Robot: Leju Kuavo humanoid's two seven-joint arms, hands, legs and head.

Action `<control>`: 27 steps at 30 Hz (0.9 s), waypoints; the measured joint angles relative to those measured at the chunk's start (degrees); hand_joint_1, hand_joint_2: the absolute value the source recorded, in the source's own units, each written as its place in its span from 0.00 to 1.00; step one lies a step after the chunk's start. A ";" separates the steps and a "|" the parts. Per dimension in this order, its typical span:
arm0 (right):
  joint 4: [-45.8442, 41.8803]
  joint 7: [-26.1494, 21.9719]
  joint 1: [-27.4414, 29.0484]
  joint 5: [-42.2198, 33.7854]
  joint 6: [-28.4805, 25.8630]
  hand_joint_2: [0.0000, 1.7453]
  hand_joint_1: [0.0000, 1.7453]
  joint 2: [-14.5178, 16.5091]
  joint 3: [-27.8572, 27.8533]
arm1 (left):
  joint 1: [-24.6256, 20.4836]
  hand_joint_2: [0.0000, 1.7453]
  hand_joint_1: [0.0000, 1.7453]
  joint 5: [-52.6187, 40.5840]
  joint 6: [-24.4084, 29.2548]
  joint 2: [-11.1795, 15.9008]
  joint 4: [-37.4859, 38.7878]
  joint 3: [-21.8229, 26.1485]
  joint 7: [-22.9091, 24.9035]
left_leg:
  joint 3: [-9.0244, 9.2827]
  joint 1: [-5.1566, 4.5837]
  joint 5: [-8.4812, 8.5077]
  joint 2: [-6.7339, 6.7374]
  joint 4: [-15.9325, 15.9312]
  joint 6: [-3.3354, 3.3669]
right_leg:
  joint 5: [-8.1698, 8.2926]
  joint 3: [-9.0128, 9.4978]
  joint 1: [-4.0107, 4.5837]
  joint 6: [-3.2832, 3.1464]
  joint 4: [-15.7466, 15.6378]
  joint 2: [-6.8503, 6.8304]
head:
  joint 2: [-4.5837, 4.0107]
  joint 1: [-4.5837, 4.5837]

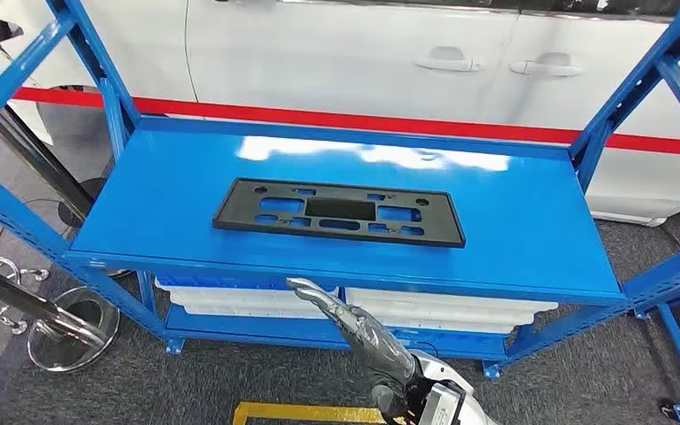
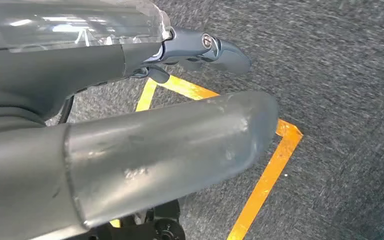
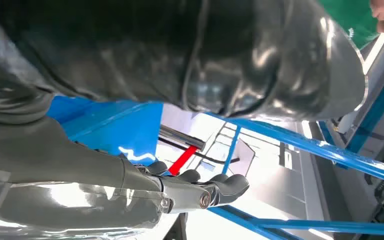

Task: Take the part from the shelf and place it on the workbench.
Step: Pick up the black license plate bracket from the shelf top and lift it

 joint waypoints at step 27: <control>-1.50 -1.10 1.19 -0.33 -0.49 0.00 0.00 0.28 -0.98 | -0.32 0.00 0.00 -2.13 0.91 0.09 0.39 -0.02 -0.72 | -0.48 -0.04 0.34 0.49 -0.17 -0.25 | 10.12 3.09 1.74 -2.07 -11.82 0.63 | 0.00 0.23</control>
